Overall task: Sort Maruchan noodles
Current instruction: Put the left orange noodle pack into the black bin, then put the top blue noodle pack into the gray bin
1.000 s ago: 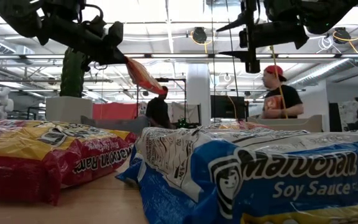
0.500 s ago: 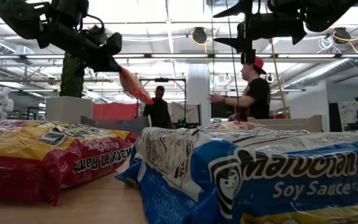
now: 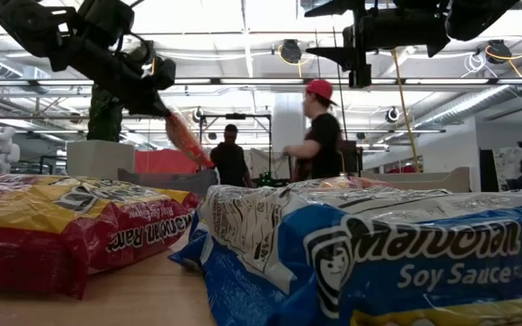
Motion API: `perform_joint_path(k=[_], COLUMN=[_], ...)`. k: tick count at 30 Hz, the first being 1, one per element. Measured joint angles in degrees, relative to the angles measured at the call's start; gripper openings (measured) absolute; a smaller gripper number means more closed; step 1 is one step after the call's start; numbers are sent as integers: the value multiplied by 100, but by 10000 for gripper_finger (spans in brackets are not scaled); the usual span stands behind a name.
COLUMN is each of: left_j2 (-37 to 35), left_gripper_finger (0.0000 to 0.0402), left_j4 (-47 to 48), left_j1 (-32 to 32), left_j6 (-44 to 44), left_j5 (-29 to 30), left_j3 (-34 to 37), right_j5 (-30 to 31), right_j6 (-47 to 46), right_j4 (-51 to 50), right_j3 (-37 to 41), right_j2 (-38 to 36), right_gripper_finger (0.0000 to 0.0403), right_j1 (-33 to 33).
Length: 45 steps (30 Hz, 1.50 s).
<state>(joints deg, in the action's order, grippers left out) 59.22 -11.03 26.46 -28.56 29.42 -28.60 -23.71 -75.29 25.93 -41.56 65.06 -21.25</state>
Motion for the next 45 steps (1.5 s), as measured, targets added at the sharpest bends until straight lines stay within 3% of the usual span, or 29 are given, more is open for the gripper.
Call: perform_joint_path(k=[4,14,23,29,39,45], left_j2=[2,462,945,1225,1152,1142], left_gripper_finger=[3,3,3,5,94,112], left_j4=[450,320,-601,-588,-732,-688], left_j1=[0,80,334,378,378,378], left_j6=[-349,-216,-272,-347,-133,-115], left_j5=[70,285,301,153,-101,-319], left_j3=[0,0,0,0,0,0], right_j5=[57,309,351,428,422,418], right_j6=[5,-15,-50,-26,80,160], right_j4=[-9,-146,-160,-179,-208,-226], right_j3=[0,0,0,0,0,0], right_j2=[0,0,-2,-2,-2,-2], right_gripper_finger=[251,251,251,251,251,251], right_j1=[125,268,268,266,266,266])
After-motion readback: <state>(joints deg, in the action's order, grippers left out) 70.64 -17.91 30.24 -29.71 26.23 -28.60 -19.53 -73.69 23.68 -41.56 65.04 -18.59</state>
